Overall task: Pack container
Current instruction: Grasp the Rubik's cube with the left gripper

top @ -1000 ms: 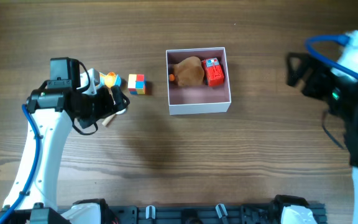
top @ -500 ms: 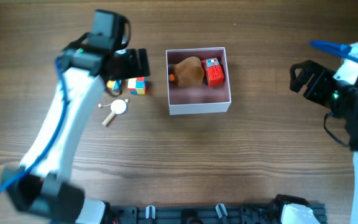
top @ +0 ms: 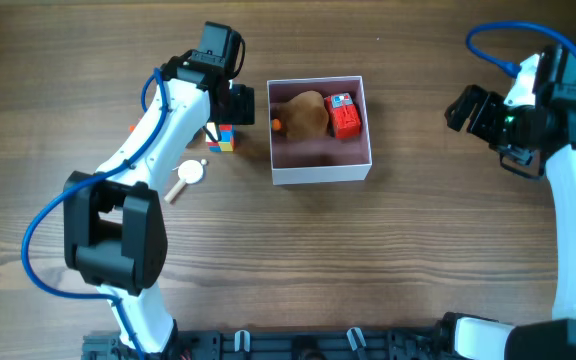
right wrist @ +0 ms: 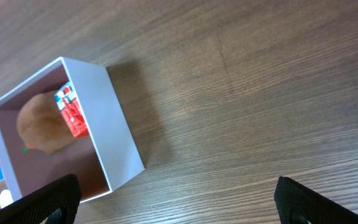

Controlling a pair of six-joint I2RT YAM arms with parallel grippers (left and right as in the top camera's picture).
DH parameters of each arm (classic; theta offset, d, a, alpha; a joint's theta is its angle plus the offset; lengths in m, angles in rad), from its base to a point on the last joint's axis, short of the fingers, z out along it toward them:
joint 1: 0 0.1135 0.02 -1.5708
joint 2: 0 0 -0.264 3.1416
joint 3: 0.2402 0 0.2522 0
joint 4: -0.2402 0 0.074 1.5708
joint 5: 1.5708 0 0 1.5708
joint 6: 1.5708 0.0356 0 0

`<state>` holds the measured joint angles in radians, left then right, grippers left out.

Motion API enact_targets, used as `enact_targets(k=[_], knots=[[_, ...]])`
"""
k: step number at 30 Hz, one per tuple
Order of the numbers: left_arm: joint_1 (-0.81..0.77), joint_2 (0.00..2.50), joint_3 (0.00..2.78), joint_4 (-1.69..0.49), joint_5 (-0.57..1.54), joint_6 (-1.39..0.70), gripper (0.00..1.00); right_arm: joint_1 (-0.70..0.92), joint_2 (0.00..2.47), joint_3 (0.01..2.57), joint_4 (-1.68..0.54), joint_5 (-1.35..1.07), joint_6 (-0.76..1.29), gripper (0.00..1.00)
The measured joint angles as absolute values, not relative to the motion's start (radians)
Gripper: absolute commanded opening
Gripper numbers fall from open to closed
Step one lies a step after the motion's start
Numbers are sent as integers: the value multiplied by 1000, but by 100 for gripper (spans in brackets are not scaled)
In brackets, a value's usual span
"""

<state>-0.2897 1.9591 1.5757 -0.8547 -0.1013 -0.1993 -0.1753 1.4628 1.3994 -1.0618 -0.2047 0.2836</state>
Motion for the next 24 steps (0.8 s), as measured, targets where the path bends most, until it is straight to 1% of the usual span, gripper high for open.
enact_targets(k=[6,10,11,13,15,20,21,23,24], knots=[[-277,2044,1576,-855,-113,-223,88,-175,1511,1399,-1050,-205,284,100],[-267,2059,1576,-854,-117,-227,88,-175,1513,1399,-1032,-205,284,100],[-266,2062,1576,-854,-119,-227,87,-175,1513,1399,-1030,-205,284,100],[-266,2072,1576,-855,-119,-229,79,-175,1513,1399,-1024,-205,284,100],[-266,2098,1576,-855,-119,-234,63,-176,1513,1399,-1013,-205,284,100],[-266,2121,1576,-863,-119,-244,48,-176,1513,1399,-1009,-205,284,99],[-266,2121,1576,-864,-119,-245,47,-176,1513,1399,-1009,-205,284,100],[-266,2121,1576,-868,-119,-245,51,-176,1513,1399,-1009,-205,284,100],[-266,2121,1576,-871,-119,-245,50,-176,1513,1399,-1009,-205,284,100]])
